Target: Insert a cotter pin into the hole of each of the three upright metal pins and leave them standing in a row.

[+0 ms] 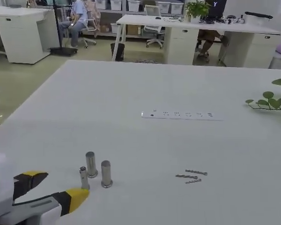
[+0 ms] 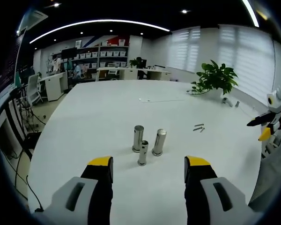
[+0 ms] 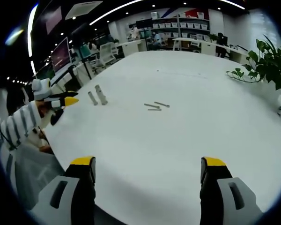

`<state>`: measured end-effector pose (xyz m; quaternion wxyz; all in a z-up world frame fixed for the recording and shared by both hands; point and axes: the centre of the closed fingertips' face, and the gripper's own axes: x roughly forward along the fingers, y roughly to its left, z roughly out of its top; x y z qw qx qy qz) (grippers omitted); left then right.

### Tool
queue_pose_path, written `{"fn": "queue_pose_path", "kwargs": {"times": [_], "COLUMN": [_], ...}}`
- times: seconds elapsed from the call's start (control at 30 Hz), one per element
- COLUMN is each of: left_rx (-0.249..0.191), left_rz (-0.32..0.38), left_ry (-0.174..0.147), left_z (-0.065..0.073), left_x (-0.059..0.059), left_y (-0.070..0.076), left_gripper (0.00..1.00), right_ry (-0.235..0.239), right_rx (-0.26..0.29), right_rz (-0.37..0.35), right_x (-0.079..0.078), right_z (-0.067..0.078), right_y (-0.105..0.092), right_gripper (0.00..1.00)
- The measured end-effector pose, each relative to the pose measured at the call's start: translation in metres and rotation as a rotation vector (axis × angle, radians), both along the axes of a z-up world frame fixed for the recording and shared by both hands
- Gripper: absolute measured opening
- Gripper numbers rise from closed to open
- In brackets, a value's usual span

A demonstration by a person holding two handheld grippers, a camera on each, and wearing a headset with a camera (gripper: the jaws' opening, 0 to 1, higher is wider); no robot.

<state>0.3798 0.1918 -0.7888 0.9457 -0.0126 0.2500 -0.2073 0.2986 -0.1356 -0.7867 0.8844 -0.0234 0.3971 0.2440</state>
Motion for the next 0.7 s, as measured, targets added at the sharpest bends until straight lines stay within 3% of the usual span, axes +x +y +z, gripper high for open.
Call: {"fn": "queue_pose_path", "kwargs": {"times": [0.13,0.27,0.5,0.57,0.7], "left_rx": [0.012,0.065,0.082,0.117,0.112], "left_rz": [-0.012,-0.019,-0.017,-0.031,-0.025], "left_ry": [0.005,0.002,0.009,0.003,-0.001], "left_z": [-0.005,-0.013,-0.023,-0.025,-0.029], "left_x": [0.007,0.014,0.022,0.024,0.029], "left_y": [-0.003,-0.002,-0.002,-0.003,-0.005], "left_gripper": [0.59,0.55,0.48,0.47,0.44], "right_ry": [0.005,0.009,0.018,0.017,0.025], "right_rx": [-0.001,-0.006,-0.014,-0.012,-0.011], "right_rz": [0.006,0.009,0.014,0.011,0.025], "right_x": [-0.002,-0.003,-0.005,-0.005,-0.008], "right_z": [-0.001,-0.003,-0.006,-0.006,-0.008], "right_y": [0.002,0.003,0.002,0.002,0.005], "right_gripper": [0.94,0.94,0.94,0.94,0.94]}}
